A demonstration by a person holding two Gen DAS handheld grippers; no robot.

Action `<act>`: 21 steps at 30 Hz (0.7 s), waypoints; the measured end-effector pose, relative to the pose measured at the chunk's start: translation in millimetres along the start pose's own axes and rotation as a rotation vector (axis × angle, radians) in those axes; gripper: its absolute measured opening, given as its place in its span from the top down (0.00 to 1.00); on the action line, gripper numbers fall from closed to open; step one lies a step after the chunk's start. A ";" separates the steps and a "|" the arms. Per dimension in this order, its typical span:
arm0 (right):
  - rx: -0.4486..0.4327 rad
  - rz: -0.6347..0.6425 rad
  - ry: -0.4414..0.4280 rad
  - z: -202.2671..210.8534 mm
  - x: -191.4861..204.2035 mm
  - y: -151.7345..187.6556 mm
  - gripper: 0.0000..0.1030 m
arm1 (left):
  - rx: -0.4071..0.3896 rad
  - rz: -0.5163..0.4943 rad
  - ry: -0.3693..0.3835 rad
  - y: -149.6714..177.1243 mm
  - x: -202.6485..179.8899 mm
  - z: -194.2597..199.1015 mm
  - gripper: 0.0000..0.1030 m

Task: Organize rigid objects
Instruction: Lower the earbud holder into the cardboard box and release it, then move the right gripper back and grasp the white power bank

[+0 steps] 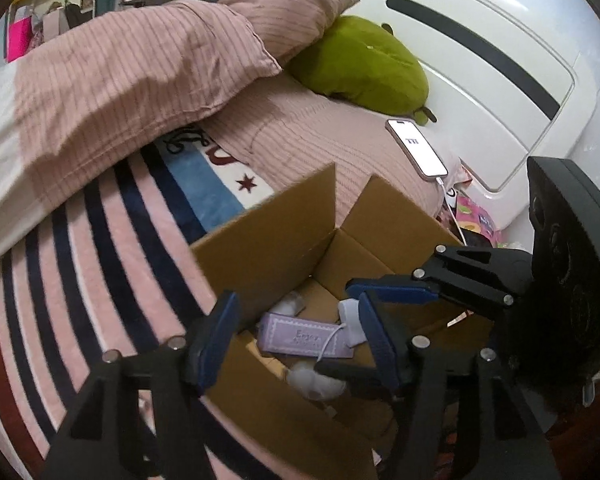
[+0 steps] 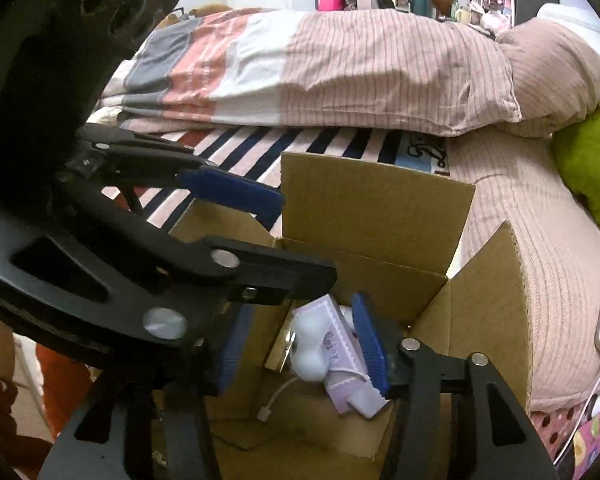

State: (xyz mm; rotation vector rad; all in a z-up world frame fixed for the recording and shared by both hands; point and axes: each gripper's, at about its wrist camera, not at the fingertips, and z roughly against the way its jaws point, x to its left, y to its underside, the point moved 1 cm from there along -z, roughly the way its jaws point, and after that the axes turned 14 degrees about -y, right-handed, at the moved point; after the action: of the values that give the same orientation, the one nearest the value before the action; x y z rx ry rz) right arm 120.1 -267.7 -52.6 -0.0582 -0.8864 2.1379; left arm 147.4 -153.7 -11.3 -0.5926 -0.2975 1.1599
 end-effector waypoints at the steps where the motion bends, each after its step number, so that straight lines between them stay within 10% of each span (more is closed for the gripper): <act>1: -0.014 0.000 0.000 1.7 2.6 -0.6 0.54 | -0.014 0.004 -0.009 2.5 3.8 6.4 0.39; 10: -0.136 0.118 -0.215 4.5 86.8 -32.8 0.54 | -0.131 0.145 -0.192 51.2 83.9 81.6 0.37; 21: 0.000 0.070 -0.453 -112.8 168.3 -27.3 0.42 | -0.119 0.384 -0.353 183.7 194.4 94.7 0.23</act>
State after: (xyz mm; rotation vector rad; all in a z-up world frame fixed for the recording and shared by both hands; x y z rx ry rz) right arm 60.5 -74.1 -80.0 0.4158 -1.1542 2.2563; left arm 32.2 101.7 -56.3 -0.5610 -0.5744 1.6297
